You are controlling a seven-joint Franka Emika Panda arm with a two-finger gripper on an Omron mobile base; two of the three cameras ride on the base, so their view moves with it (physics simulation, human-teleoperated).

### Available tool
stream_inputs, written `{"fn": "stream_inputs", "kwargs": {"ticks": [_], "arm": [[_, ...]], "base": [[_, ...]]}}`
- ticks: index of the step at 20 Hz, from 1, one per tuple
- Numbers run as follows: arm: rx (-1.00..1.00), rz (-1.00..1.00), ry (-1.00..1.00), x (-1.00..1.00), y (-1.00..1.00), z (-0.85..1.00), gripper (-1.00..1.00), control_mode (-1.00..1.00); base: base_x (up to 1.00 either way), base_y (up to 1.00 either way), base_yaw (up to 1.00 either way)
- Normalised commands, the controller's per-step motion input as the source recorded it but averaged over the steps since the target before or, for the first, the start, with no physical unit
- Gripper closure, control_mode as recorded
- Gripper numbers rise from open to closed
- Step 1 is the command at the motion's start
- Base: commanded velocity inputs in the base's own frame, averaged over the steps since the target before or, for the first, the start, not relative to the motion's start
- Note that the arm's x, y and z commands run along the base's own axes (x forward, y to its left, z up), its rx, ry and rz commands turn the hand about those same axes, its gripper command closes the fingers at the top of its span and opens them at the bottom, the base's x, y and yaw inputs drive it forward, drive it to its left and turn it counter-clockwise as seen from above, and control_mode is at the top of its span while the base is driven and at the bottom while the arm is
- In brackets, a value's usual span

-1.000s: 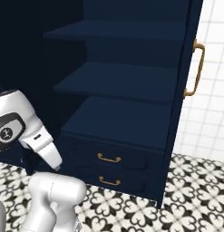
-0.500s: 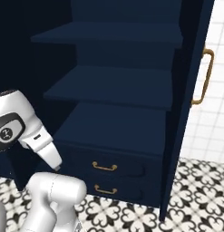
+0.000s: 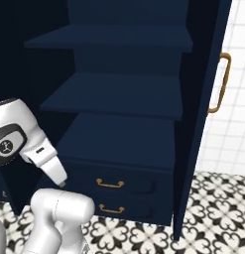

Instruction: Pick the kettle from the counter and place it on the tray. Then pick the mug from the cabinet and place it on the tray. Then close the cabinet doors.

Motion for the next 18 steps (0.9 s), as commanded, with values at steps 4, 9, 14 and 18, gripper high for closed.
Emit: {"fn": "stream_inputs", "kwargs": {"ticks": [4,9,14,18], "arm": [[0.0,0.0,0.0,0.0,0.0,0.0,-1.0,1.0],[0.0,0.0,0.0,0.0,0.0,0.0,-1.0,1.0],[0.0,0.0,0.0,0.0,0.0,0.0,-1.0,1.0],[0.03,0.0,-0.01,-0.02,-0.05,-0.01,-1.0,-1.0]], "base": [[0.38,0.0,-0.01],[0.33,0.0,0.0],[0.13,0.0,0.0],[0.0,-0.02,0.0]]}}
